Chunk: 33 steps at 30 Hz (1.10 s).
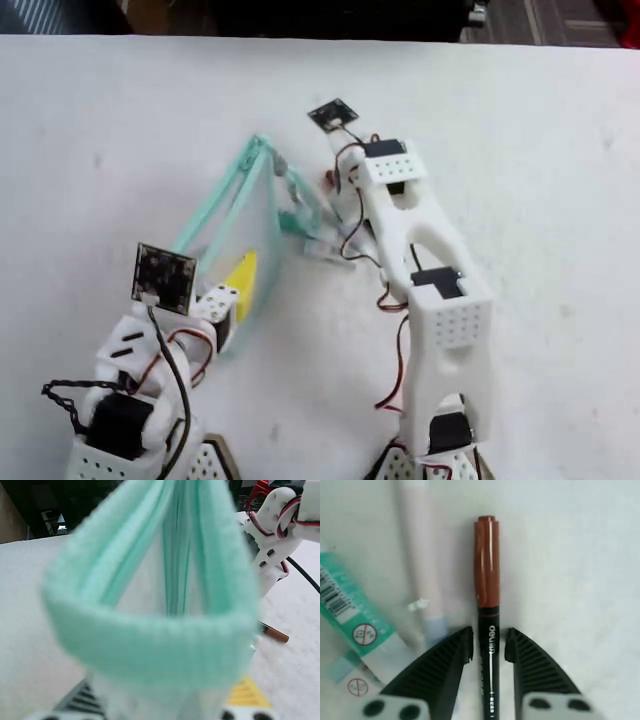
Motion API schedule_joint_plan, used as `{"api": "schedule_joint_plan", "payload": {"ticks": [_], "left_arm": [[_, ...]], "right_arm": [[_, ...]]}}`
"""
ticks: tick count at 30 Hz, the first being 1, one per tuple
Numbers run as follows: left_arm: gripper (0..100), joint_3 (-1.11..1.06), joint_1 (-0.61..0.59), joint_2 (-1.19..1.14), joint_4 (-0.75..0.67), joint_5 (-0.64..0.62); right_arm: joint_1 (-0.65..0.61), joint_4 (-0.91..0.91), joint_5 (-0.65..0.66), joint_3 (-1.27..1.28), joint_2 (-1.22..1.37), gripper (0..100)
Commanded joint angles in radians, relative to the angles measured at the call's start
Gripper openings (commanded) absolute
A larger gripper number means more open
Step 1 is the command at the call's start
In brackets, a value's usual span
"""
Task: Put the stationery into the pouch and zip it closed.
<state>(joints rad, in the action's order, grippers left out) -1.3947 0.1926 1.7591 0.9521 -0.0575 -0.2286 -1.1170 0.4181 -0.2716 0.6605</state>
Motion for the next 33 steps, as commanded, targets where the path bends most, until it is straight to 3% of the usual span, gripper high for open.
{"api": "schedule_joint_plan", "payload": {"ticks": [1, 5, 30, 33], "left_arm": [[18, 0.005, -0.005, -0.004, -0.025, -0.008], [18, 0.005, -0.005, -0.004, -0.025, -0.008], [25, 0.005, 0.002, -0.004, -0.025, -0.011], [25, 0.008, 0.002, -0.004, -0.025, -0.012]], "right_arm": [[0.035, 0.001, 0.009, -0.026, 0.001, 8.2], [0.035, 0.004, 0.009, -0.026, 0.001, 1.2], [0.059, 0.004, 0.003, -0.025, -0.007, 1.6], [0.068, 0.004, -0.061, -0.026, -0.019, 1.6]]}}
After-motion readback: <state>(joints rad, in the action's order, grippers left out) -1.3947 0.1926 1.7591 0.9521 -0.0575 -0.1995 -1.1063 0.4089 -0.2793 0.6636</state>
